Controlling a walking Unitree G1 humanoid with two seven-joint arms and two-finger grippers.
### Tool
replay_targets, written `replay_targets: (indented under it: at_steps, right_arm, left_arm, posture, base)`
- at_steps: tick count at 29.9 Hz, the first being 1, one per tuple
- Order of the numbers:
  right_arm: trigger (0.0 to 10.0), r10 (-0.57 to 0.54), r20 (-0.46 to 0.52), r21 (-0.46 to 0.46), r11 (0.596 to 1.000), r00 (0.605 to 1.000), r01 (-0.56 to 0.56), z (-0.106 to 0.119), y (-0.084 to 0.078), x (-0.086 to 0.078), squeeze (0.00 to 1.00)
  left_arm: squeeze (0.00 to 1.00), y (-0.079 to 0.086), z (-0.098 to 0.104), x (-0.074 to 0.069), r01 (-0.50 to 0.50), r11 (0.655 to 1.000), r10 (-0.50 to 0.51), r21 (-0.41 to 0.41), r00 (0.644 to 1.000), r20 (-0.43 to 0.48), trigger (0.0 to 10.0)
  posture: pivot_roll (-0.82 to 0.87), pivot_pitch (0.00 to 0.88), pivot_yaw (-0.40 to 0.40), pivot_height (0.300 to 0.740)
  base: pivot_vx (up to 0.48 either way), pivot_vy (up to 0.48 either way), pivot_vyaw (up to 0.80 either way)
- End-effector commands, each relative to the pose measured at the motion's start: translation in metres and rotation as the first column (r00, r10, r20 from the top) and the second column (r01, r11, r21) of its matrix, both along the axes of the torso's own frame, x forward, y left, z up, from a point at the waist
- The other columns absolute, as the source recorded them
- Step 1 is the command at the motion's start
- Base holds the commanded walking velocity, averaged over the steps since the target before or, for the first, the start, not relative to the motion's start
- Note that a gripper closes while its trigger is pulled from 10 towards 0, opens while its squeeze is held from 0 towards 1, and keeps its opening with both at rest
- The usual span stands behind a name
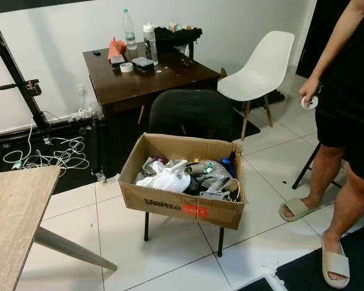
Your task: Picking trash to rubbish bin
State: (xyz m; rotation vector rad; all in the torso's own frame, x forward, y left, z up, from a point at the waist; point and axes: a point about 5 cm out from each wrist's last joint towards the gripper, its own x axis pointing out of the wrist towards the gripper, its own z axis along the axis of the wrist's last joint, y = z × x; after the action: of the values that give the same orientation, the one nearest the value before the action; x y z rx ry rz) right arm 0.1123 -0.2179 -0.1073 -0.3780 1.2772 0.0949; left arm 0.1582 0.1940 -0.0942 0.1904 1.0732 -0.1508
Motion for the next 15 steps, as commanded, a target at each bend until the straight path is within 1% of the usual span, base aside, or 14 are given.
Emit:
replay_targets:
  at_steps: [1, 3, 5, 8, 11, 15]
  right_arm:
    - [10.0, 0.077, -0.024, 0.088, 0.993, 0.997, -0.074, -0.004, 0.027, 0.000, 0.00]
    - [10.0, 0.120, -0.026, 0.091, 0.989, 0.992, -0.117, -0.004, 0.030, 0.003, 0.00]
    - [10.0, 0.136, -0.024, 0.086, 0.987, 0.990, -0.133, -0.003, 0.032, 0.006, 0.00]
    - [10.0, 0.122, -0.022, 0.087, 0.989, 0.992, -0.119, -0.002, 0.033, 0.010, 0.00]
    - [10.0, 0.124, -0.026, 0.080, 0.989, 0.992, -0.122, -0.002, 0.033, 0.011, 0.00]
    - [10.0, 0.116, -0.020, 0.050, 0.992, 0.993, -0.115, -0.001, 0.030, 0.012, 0.00]
  left_arm:
    - [0.00, -0.004, -0.003, -0.007, 0.016, 1.000, -0.016, -0.005, 1.000, -0.021, 10.0]
    - [0.00, -0.007, -0.003, -0.007, 0.003, 1.000, -0.003, -0.019, 1.000, -0.022, 10.0]
    - [0.00, -0.007, -0.004, -0.007, -0.007, 1.000, 0.006, -0.028, 1.000, -0.026, 10.0]
    - [0.00, -0.006, -0.003, -0.005, 0.006, 1.000, -0.007, -0.030, 1.000, -0.026, 10.0]
    - [0.00, -0.006, -0.003, -0.005, 0.012, 0.999, -0.013, -0.035, 1.000, -0.026, 10.0]
    - [0.00, -0.007, -0.002, -0.004, -0.004, 0.998, 0.002, -0.059, 1.000, -0.023, 10.0]
  posture:
    - [-0.15, 0.074, 0.116, 0.740]
    - [-0.16, 0.075, 0.117, 0.740]
    - [-0.16, 0.074, 0.116, 0.740]
    - [-0.15, 0.071, 0.113, 0.740]
    - [-0.15, 0.071, 0.113, 0.740]
    - [-0.15, 0.067, 0.111, 0.740]
  base:
    - [0.000, 0.000, 0.00]
    - [0.000, 0.000, 0.00]
    - [0.000, 0.000, 0.00]
    - [0.000, 0.000, 0.00]
    - [0.000, 0.000, 0.00]
    - [0.000, 0.000, 0.00]
